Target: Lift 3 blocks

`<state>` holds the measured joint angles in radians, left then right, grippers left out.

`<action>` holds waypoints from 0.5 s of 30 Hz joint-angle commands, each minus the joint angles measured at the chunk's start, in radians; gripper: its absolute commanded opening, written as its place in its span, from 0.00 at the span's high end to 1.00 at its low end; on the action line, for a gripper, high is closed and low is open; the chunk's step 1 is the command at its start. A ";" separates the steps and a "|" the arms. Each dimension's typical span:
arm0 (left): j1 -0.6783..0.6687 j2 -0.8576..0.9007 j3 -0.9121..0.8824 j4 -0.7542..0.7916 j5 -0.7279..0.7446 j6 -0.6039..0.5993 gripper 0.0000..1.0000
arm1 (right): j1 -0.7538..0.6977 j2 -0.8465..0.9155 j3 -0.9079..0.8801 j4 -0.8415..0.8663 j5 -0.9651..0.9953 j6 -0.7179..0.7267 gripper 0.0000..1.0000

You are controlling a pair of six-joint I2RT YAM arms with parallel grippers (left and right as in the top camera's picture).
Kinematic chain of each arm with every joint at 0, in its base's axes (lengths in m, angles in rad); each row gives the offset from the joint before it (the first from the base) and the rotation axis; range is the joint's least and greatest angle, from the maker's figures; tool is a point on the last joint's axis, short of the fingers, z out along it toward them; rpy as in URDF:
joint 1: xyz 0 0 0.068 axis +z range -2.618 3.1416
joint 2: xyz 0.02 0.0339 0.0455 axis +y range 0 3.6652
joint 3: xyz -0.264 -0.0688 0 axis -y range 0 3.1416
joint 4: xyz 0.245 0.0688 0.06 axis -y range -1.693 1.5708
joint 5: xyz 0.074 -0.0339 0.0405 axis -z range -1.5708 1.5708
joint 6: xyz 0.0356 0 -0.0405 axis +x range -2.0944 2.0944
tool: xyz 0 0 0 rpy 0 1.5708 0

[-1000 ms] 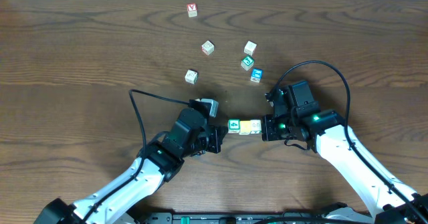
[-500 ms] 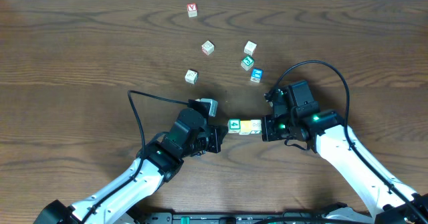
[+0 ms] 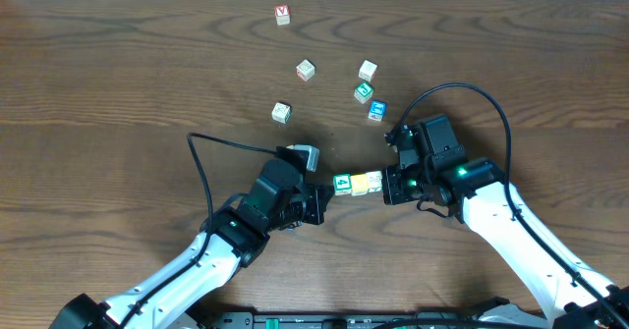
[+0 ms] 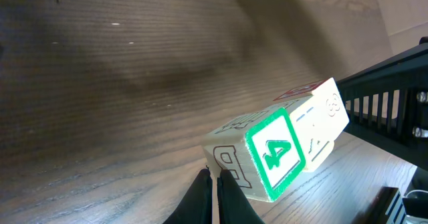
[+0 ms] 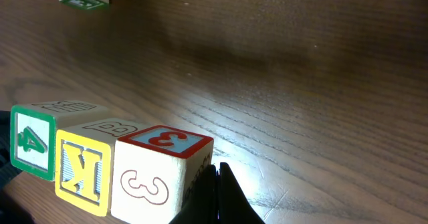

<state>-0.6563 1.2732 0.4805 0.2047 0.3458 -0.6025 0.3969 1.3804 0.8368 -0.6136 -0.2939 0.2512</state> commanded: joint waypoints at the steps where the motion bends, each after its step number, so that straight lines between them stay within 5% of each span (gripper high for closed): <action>1: -0.017 -0.009 0.010 0.021 0.093 -0.004 0.93 | 0.045 -0.018 0.035 0.010 -0.179 -0.021 0.99; 15: -0.017 -0.009 0.031 0.021 0.092 0.000 0.93 | 0.044 -0.051 0.035 0.006 -0.178 -0.024 0.99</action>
<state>-0.6563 1.2732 0.4805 0.2047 0.3458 -0.6025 0.3969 1.3632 0.8368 -0.6170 -0.2935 0.2481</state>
